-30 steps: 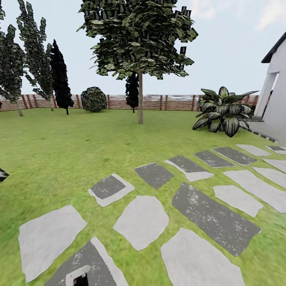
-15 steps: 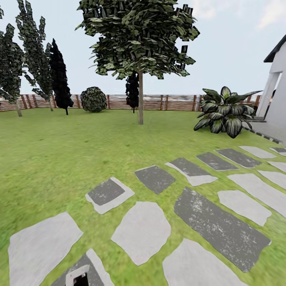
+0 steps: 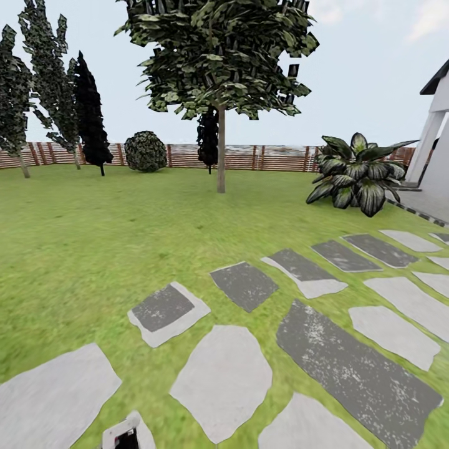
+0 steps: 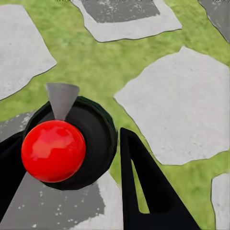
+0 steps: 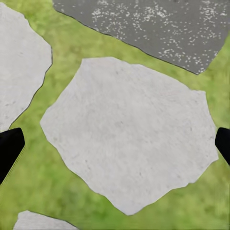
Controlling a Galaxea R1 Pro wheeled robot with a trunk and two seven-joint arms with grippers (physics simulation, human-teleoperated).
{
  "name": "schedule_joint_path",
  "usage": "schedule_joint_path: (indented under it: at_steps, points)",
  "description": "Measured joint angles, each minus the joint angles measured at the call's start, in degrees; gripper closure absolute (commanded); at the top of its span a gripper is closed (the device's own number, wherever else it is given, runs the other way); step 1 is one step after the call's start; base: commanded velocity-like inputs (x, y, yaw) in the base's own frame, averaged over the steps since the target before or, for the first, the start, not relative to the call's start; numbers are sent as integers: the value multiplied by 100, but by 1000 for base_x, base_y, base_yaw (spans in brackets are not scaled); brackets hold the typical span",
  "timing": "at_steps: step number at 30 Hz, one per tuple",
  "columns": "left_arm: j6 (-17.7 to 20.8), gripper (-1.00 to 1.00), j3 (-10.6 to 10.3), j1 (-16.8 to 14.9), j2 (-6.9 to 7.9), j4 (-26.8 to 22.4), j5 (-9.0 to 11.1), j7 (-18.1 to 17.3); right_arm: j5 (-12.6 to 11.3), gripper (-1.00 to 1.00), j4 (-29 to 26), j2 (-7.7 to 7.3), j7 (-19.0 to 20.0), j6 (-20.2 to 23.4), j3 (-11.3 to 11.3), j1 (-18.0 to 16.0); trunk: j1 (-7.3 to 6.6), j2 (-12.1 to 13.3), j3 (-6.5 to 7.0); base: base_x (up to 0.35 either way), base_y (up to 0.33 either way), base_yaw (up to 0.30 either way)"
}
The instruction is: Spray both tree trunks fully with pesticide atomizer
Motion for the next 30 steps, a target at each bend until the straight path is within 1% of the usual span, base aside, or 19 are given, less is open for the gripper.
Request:
schedule_joint_path:
  at_steps: [30]
  points:
    - [0,100,18,-2,0,19,-2,8,8,-100,6,11,0,0,22,0,0,0,0,335,0,0]
